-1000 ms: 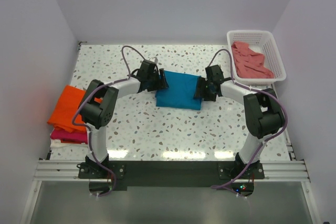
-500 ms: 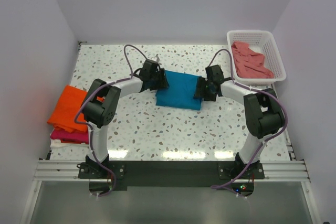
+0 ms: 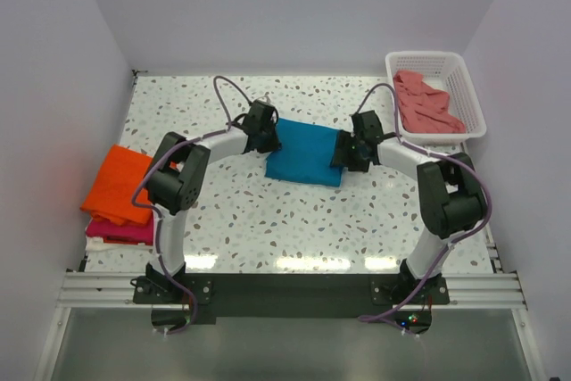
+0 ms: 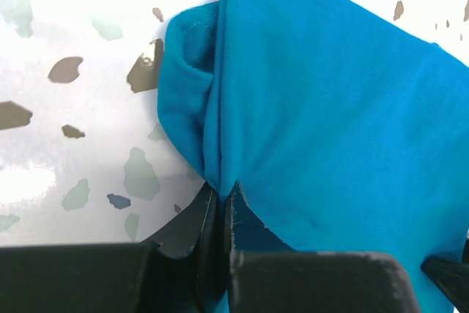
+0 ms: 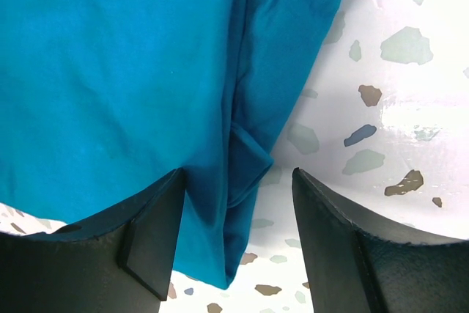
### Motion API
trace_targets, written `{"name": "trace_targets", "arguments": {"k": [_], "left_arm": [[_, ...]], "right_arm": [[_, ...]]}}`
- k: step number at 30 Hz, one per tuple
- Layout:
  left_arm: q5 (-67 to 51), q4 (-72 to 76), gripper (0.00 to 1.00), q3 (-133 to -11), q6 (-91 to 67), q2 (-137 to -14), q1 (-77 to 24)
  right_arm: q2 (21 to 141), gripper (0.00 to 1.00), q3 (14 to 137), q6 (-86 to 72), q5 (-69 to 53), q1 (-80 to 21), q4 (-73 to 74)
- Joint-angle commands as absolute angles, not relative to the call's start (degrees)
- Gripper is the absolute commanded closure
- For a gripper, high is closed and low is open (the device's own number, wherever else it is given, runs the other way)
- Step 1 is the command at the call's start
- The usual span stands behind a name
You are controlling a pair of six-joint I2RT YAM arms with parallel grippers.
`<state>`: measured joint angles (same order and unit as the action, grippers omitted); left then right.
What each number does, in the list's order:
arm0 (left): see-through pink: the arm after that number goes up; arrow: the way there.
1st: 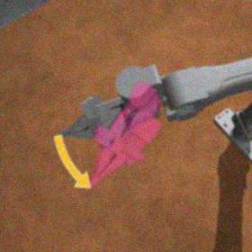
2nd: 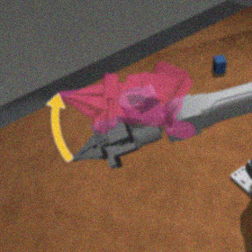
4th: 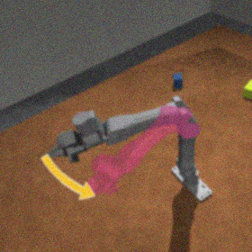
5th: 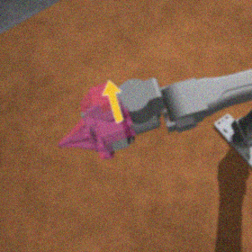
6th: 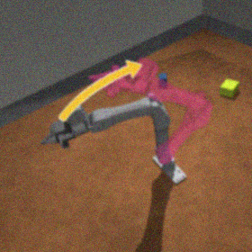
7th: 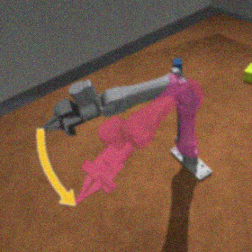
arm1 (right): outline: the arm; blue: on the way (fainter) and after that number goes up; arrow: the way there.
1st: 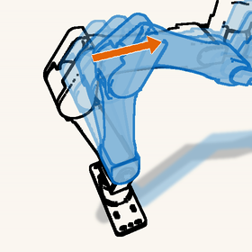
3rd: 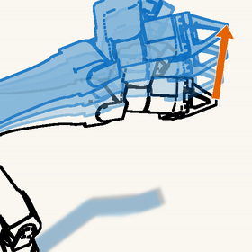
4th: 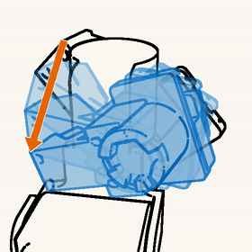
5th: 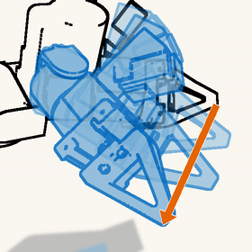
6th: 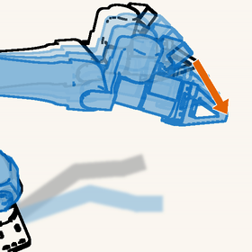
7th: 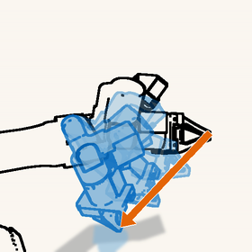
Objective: Fold and stack the t-shirts
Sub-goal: Neatly place the folded tshirt to the corner
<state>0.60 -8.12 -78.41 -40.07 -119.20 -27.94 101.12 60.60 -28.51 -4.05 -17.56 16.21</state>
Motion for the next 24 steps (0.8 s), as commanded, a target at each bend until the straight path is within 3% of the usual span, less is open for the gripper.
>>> {"name": "trace_targets", "arguments": {"k": [1,9,17,24], "left_arm": [[7.46,-19.33,1.00,-79.01,-44.64,-121.21,-27.78],[16.95,-28.62,1.00,-80.85,-52.29,-116.02,-23.39],[24.87,-47.26,1.00,-91.22,-62.48,-118.65,-15.22],[28.21,-54.05,1.00,-96.93,-65.56,-118.39,-6.87]], "right_arm": [[97.82,0.36,60.38,-28.56,-3.69,-17.23,14.68],[93.52,0.34,59.24,-28.74,-2.46,-17.23,15.55],[92.55,0.33,58.80,-28.39,-3.69,-17.31,15.91],[92.81,0.34,59.59,-28.04,-5.01,-17.31,16.35]]}}
